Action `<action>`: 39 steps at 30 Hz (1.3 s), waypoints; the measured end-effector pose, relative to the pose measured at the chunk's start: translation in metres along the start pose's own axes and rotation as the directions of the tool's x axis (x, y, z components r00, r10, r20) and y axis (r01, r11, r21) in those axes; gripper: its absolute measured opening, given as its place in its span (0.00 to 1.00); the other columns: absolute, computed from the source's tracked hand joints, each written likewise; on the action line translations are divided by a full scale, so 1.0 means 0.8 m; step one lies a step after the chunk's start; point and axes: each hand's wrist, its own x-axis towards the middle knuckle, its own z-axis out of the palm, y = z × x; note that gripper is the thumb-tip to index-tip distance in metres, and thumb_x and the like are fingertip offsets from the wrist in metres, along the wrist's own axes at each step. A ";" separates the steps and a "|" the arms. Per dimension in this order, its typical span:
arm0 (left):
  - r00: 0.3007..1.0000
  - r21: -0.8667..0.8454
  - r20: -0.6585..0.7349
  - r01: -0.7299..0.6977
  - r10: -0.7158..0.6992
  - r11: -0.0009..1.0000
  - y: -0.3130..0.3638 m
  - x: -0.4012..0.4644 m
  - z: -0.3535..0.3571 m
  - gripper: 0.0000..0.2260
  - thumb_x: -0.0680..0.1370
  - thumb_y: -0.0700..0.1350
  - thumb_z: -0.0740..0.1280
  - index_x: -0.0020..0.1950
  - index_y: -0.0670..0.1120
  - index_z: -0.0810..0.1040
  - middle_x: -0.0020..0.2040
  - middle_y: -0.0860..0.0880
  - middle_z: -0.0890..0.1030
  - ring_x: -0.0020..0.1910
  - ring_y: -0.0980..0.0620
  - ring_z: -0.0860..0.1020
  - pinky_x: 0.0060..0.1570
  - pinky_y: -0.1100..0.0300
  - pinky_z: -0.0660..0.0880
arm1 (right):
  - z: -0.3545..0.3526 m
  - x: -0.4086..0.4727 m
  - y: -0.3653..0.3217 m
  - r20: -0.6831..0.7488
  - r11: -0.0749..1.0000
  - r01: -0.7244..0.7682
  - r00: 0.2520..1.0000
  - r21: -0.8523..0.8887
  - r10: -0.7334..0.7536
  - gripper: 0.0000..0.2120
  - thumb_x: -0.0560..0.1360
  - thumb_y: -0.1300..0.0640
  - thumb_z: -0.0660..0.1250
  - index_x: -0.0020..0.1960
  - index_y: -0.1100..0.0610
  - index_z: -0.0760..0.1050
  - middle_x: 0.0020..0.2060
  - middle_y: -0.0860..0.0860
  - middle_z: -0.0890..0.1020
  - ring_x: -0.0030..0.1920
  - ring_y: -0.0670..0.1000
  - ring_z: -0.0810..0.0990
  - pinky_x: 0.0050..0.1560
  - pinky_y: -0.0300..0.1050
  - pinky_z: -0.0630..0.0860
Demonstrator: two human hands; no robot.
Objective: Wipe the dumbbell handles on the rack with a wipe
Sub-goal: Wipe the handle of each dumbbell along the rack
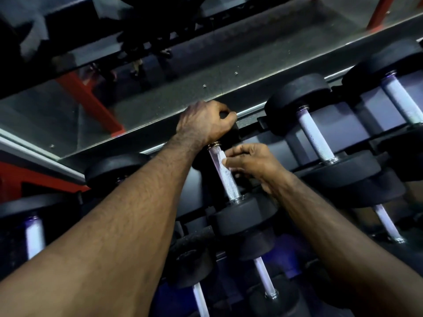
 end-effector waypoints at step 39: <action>0.994 0.047 -0.029 -0.106 0.108 0.993 -0.008 0.006 0.001 0.16 0.84 0.59 0.60 0.62 0.58 0.85 0.51 0.41 0.86 0.51 0.34 0.83 0.49 0.50 0.78 | -0.019 0.021 0.018 0.282 0.935 -0.291 0.897 -0.203 0.341 0.10 0.77 0.70 0.64 0.48 0.61 0.84 0.35 0.58 0.79 0.31 0.50 0.74 0.35 0.43 0.77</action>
